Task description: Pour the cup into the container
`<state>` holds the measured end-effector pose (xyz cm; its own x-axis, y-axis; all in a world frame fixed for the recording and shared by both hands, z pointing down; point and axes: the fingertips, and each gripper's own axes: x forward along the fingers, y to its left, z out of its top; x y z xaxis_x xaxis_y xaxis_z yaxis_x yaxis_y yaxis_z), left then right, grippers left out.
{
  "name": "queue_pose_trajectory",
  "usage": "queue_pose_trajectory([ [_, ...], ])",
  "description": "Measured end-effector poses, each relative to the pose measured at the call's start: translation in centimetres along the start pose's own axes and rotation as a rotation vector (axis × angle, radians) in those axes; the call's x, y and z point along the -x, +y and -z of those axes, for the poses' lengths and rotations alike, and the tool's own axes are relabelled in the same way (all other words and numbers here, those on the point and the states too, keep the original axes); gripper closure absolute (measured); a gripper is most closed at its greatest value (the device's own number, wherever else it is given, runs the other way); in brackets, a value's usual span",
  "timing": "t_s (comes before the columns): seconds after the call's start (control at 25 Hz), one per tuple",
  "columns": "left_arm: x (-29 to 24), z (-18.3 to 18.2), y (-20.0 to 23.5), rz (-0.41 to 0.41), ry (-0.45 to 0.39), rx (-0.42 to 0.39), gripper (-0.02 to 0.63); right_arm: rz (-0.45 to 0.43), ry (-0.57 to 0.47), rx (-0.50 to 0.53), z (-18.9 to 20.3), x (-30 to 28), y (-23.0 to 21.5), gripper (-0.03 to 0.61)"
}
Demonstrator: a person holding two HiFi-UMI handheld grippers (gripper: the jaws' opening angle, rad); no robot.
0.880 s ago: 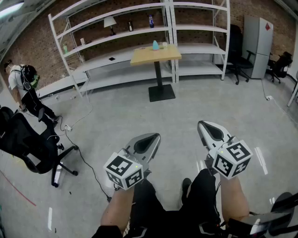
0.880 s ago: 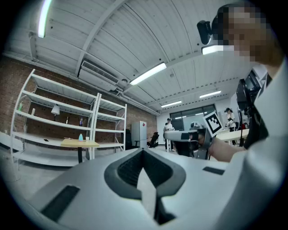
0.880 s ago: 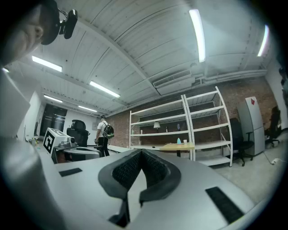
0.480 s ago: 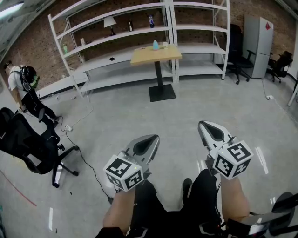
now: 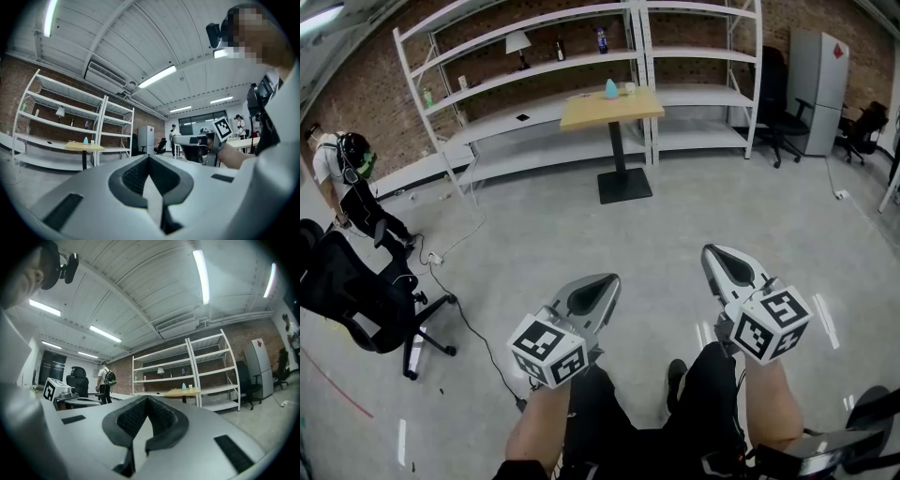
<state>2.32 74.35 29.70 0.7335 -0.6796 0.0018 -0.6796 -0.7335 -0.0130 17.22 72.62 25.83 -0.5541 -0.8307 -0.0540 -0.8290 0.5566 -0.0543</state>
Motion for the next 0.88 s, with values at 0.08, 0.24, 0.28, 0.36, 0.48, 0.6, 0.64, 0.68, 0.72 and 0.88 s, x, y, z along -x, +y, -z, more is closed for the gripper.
queue_pose_trajectory([
  [0.08, -0.3, 0.8, 0.0, 0.011, 0.015, -0.002, 0.612, -0.002, 0.012, 0.004, 0.6, -0.3, 0.0, 0.578],
  [0.24, -1.2, 3.2, 1.6, 0.030, 0.060, 0.000, 0.612, -0.015, 0.046, 0.020, 2.7, -1.9, 0.2, 0.578],
  [0.28, -1.5, 4.0, 2.2, 0.030, 0.067, 0.015, 0.612, -0.020, 0.058, 0.016, 3.6, -2.5, 0.1, 0.578],
  [0.36, -2.3, 5.1, 3.4, 0.028, 0.070, 0.046, 0.612, -0.028, 0.074, -0.001, 4.9, -3.7, -0.6, 0.578],
  [0.48, -4.3, 6.0, 5.1, 0.026, 0.071, 0.069, 0.612, -0.031, 0.088, -0.021, 6.1, -5.9, -2.6, 0.578],
  [0.6, -5.5, 6.0, 7.1, 0.017, 0.074, 0.061, 0.612, -0.030, 0.087, -0.021, 6.3, -8.0, -4.0, 0.578],
  [0.64, -5.8, 5.7, 7.8, 0.008, 0.072, 0.057, 0.612, -0.032, 0.081, -0.018, 6.0, -8.7, -4.2, 0.578],
  [0.68, -6.0, 5.4, 8.5, 0.000, 0.070, 0.055, 0.612, -0.037, 0.074, -0.013, 5.6, -9.4, -4.4, 0.578],
  [0.72, -6.1, 4.9, 9.2, -0.009, 0.065, 0.053, 0.612, -0.041, 0.068, -0.007, 5.0, -10.0, -4.6, 0.578],
  [0.88, -6.7, 2.8, 12.0, -0.049, 0.037, 0.032, 0.612, -0.042, 0.037, 0.018, 2.6, -12.0, -6.3, 0.578],
])
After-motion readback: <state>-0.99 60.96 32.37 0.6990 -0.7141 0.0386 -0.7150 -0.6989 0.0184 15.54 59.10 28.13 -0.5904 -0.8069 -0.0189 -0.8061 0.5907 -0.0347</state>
